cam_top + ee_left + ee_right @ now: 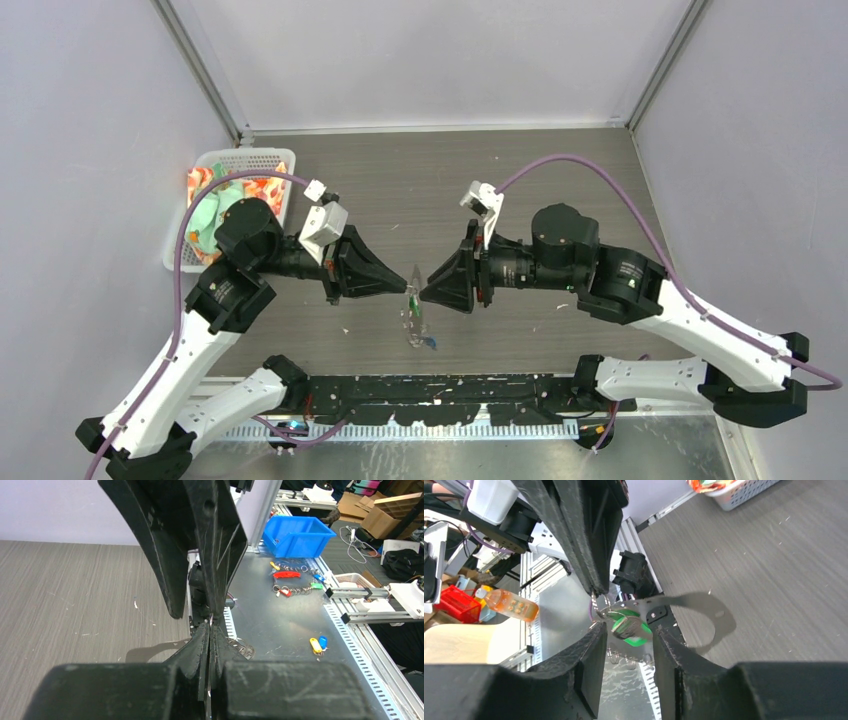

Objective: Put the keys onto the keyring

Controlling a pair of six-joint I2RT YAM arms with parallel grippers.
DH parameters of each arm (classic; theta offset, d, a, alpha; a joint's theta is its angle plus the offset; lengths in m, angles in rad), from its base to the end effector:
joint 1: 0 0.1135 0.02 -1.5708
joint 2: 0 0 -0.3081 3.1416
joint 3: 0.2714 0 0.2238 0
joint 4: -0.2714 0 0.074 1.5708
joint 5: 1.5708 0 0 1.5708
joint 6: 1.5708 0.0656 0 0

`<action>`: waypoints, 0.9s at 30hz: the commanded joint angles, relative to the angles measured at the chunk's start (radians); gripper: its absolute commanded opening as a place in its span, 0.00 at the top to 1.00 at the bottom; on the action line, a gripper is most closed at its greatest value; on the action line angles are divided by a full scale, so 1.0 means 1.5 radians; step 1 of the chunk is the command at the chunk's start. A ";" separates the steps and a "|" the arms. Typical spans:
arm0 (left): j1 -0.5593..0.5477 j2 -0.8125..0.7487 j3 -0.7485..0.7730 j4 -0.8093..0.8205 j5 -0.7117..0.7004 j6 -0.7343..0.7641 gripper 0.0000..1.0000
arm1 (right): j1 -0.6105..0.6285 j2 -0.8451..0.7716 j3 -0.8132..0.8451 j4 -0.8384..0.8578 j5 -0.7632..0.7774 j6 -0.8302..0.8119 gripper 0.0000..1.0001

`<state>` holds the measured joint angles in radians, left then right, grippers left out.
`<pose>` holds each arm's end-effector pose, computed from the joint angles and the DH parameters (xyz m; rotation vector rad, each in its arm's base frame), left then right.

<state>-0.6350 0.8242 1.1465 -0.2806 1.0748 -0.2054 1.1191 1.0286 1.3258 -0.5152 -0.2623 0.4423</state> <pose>0.0474 -0.1066 0.4692 1.2216 1.2580 -1.4438 0.0649 0.1727 0.4682 -0.8570 1.8021 1.3070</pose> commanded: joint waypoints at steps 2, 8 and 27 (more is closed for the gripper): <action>-0.003 -0.014 0.000 0.040 -0.002 -0.001 1.00 | -0.002 -0.021 0.022 0.013 0.014 -0.043 0.52; -0.002 -0.012 -0.008 0.040 -0.012 0.001 1.00 | -0.003 -0.003 0.012 0.059 0.012 -0.052 0.52; -0.002 0.002 -0.042 -0.030 -0.062 0.079 0.92 | -0.003 0.042 0.036 0.049 0.011 -0.073 0.99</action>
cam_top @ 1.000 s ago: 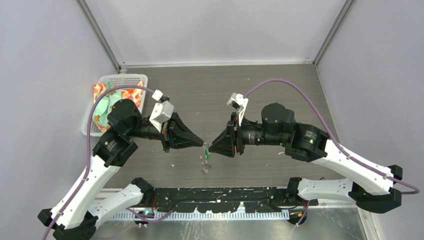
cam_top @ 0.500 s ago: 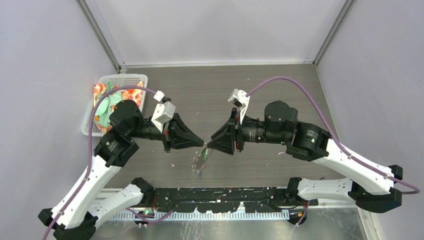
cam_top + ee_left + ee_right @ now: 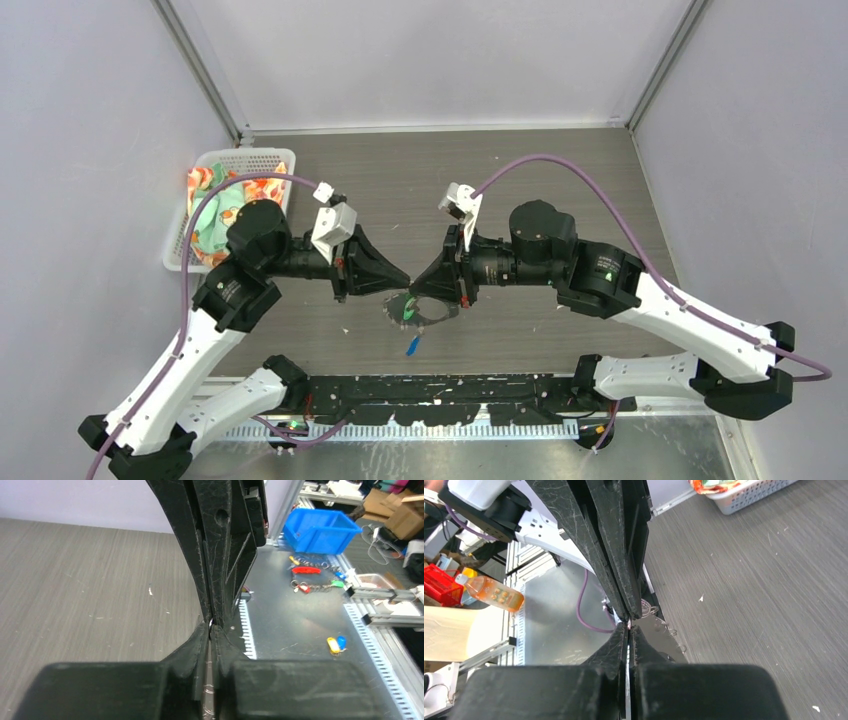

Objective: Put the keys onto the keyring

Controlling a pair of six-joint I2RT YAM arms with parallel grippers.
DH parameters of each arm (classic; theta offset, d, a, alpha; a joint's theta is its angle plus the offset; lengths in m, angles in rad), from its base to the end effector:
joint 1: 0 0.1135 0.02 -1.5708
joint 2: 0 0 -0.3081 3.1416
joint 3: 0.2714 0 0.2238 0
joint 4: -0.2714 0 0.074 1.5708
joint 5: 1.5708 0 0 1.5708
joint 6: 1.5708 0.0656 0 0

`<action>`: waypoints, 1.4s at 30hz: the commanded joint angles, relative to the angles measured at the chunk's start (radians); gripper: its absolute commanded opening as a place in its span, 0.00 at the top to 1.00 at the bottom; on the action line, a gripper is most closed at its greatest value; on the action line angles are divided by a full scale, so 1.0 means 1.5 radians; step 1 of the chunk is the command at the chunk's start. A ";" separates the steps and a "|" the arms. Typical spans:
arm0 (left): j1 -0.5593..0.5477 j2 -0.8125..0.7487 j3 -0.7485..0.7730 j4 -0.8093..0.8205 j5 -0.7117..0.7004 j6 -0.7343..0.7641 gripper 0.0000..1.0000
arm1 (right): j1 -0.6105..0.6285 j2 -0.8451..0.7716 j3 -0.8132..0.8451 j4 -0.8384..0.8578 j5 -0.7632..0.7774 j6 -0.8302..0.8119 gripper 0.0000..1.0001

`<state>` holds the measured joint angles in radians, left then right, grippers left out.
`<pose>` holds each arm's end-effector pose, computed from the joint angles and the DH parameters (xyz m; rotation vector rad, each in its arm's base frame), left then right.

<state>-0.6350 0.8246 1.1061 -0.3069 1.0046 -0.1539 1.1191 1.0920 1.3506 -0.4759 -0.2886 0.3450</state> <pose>0.0561 -0.1101 0.4545 1.1862 1.3196 -1.3792 0.0726 0.1924 0.4706 -0.9538 1.7326 1.2671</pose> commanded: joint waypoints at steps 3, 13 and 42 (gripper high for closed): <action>-0.001 0.011 -0.012 -0.068 -0.067 0.082 0.35 | -0.002 0.007 0.016 -0.015 0.103 -0.018 0.99; 0.079 0.121 0.078 -0.294 -0.318 0.142 0.00 | -0.068 0.049 -0.105 0.019 0.252 -0.022 0.99; 0.385 0.232 -0.156 -0.091 -0.307 0.316 0.00 | -0.462 0.652 0.124 0.156 0.102 0.029 0.79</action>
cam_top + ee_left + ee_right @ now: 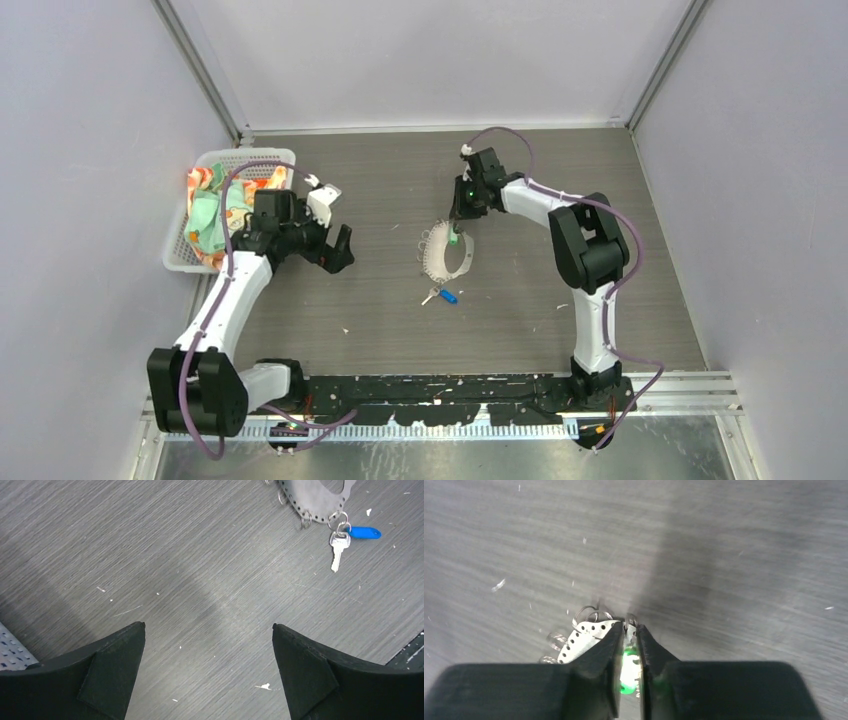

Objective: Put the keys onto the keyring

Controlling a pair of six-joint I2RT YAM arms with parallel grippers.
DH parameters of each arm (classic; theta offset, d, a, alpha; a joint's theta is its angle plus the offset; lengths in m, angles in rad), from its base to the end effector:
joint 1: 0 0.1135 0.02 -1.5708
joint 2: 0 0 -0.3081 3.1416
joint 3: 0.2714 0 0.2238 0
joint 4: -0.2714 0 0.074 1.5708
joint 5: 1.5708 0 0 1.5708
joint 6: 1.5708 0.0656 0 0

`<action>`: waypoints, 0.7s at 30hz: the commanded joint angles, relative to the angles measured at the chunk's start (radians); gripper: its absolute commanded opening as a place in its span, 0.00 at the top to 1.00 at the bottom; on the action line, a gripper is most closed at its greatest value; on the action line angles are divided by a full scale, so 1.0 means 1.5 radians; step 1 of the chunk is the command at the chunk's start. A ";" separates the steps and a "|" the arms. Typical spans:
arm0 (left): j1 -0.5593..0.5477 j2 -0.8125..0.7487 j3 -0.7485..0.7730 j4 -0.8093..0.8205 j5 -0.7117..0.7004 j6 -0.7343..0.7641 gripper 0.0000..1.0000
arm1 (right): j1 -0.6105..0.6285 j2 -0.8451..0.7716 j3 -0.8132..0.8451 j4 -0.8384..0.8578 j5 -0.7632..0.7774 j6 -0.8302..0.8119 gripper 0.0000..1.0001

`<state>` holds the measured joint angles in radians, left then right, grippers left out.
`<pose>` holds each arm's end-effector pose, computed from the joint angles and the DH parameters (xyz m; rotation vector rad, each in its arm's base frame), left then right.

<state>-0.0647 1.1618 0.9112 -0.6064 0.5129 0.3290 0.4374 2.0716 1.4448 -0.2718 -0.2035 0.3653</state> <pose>0.2046 -0.0455 0.3017 0.6790 2.2399 -0.4911 0.4145 0.2085 0.1977 -0.1819 2.5331 0.5849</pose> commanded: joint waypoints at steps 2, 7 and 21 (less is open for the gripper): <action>0.006 0.012 -0.039 0.135 0.022 -0.019 0.00 | -0.007 -0.007 0.073 0.011 0.058 0.017 0.54; 0.038 0.028 -0.065 0.213 0.057 -0.078 0.00 | -0.008 -0.094 0.014 -0.009 0.107 0.000 0.00; 0.135 0.085 -0.238 0.576 0.082 -0.181 0.00 | -0.034 -0.504 -0.595 0.420 0.761 -0.181 0.00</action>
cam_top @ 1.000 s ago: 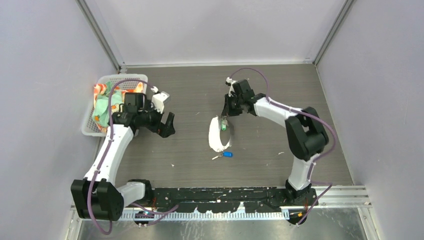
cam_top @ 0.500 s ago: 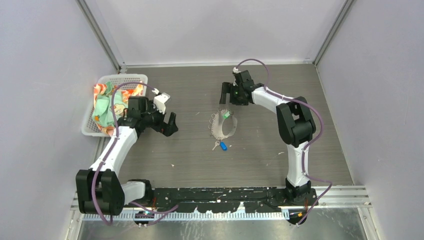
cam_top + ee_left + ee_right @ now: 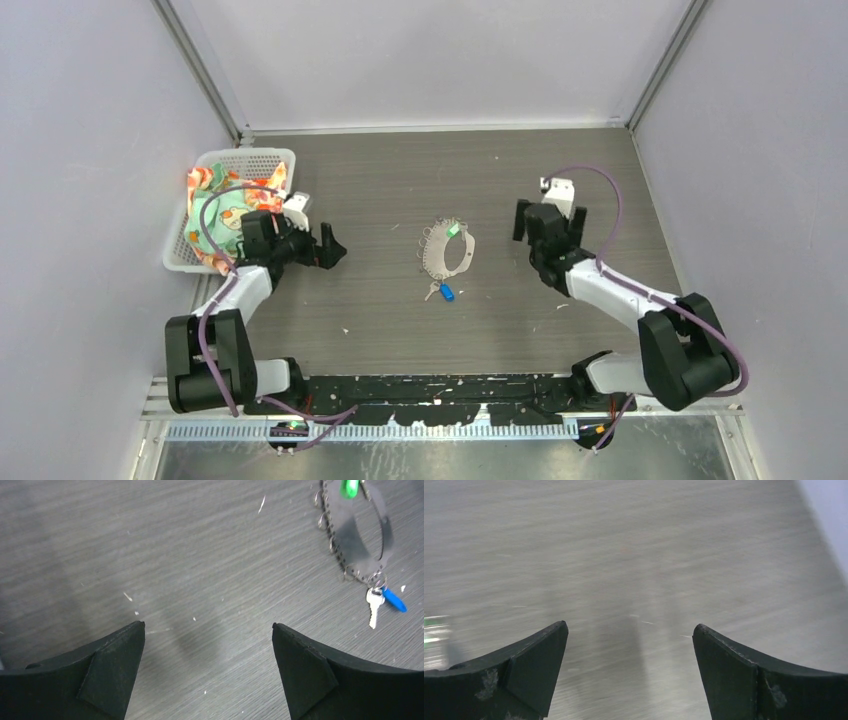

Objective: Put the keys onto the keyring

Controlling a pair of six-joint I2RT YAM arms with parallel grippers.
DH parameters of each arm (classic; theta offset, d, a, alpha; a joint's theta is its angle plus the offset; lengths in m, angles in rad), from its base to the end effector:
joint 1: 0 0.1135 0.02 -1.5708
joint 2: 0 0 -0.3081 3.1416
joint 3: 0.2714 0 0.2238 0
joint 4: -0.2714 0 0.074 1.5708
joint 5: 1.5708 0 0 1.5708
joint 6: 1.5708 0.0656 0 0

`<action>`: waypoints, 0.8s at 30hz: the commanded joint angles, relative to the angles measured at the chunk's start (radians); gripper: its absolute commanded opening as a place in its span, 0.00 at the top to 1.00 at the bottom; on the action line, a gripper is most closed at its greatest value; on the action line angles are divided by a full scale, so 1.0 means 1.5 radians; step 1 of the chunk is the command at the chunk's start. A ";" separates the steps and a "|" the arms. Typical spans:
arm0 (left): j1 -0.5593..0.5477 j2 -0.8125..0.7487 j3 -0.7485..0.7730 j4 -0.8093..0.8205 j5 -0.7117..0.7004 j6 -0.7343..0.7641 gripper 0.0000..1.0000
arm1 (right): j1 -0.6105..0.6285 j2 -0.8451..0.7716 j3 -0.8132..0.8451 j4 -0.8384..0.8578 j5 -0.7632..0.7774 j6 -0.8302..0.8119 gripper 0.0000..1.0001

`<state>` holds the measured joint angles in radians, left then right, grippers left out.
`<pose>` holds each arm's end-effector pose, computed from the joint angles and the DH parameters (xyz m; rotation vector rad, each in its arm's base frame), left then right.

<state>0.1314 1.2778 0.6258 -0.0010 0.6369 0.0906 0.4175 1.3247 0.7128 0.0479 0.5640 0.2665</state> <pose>0.2425 -0.0073 0.2483 0.3000 2.1126 -0.5748 0.2567 0.0755 0.2684 0.1689 2.0372 -0.1781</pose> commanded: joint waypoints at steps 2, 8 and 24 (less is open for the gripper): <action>0.004 0.018 -0.074 0.216 -0.006 -0.029 0.00 | -0.049 -0.011 -0.138 0.248 0.260 -0.112 0.00; 0.007 0.041 -0.127 0.349 -0.085 -0.073 0.00 | -0.116 0.035 -0.256 0.557 0.205 -0.112 0.00; 0.018 0.201 -0.247 0.803 -0.176 -0.120 0.00 | -0.194 0.147 -0.308 0.735 -0.015 -0.103 0.00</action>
<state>0.1318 1.6230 0.1822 1.1614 0.4671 -0.0551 0.1722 1.5188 0.2836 0.9977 0.7200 0.0963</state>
